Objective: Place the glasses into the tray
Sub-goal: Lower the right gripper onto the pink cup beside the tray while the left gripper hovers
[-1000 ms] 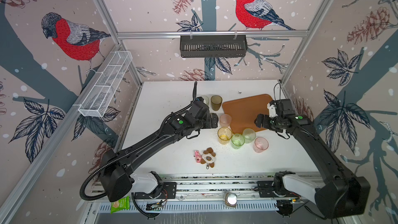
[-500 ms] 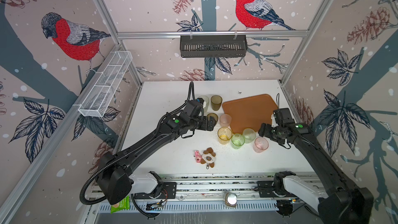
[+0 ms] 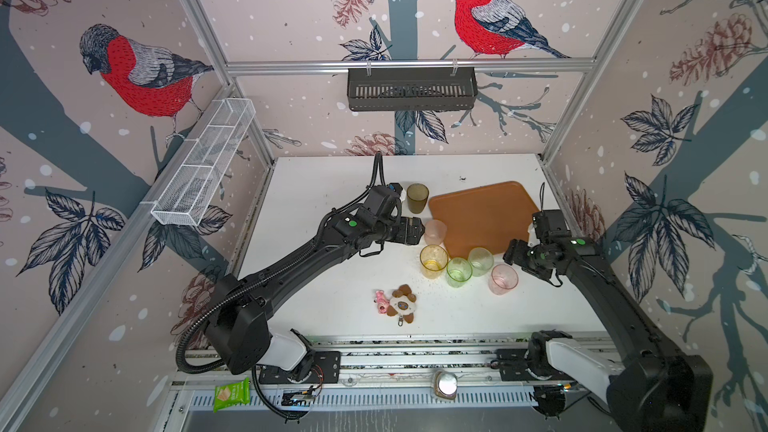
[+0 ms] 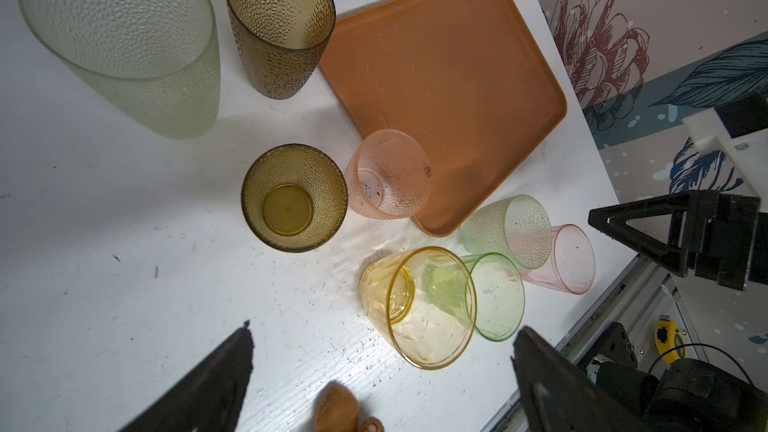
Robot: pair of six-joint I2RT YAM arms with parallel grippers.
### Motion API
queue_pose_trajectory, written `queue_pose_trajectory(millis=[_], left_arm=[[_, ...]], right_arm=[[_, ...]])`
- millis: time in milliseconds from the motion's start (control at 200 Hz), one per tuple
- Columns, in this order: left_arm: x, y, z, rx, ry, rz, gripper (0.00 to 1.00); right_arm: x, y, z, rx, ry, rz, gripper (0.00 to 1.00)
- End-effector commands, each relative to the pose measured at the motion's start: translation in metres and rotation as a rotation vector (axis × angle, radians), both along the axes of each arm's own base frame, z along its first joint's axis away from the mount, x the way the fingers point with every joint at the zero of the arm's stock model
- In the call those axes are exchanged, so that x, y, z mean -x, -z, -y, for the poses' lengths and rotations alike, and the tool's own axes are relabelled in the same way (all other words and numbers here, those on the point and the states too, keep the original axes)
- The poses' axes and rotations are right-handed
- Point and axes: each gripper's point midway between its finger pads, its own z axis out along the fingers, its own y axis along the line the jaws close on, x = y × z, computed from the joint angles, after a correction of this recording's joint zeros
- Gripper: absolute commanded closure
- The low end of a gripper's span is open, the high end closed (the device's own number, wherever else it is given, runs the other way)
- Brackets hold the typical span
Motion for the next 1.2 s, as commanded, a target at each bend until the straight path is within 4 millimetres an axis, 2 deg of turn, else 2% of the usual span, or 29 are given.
queue_pose_trajectory(millis=[0,335,605,941,1196], left_arm=[[-0.005,-0.006,0.004,0.036,0.015,0.035,0.03],[-0.008,-0.001,-0.002,0.064,0.013,0.027,0.03],[-0.007,0.003,-0.009,0.061,0.011,0.018,0.03],[-0.01,0.005,-0.016,0.07,-0.016,0.007,0.03],[-0.015,0.011,-0.032,0.073,-0.058,-0.007,0.05]], right_arm=[[0.004,0.001,0.001,-0.029,0.039,-0.01,0.28],[0.024,0.02,0.001,-0.049,0.08,-0.076,0.33],[0.022,0.025,0.002,-0.042,0.082,-0.095,0.38],[0.02,0.035,0.0,-0.042,0.078,-0.118,0.52],[0.018,0.04,0.004,-0.016,0.08,-0.136,0.63]])
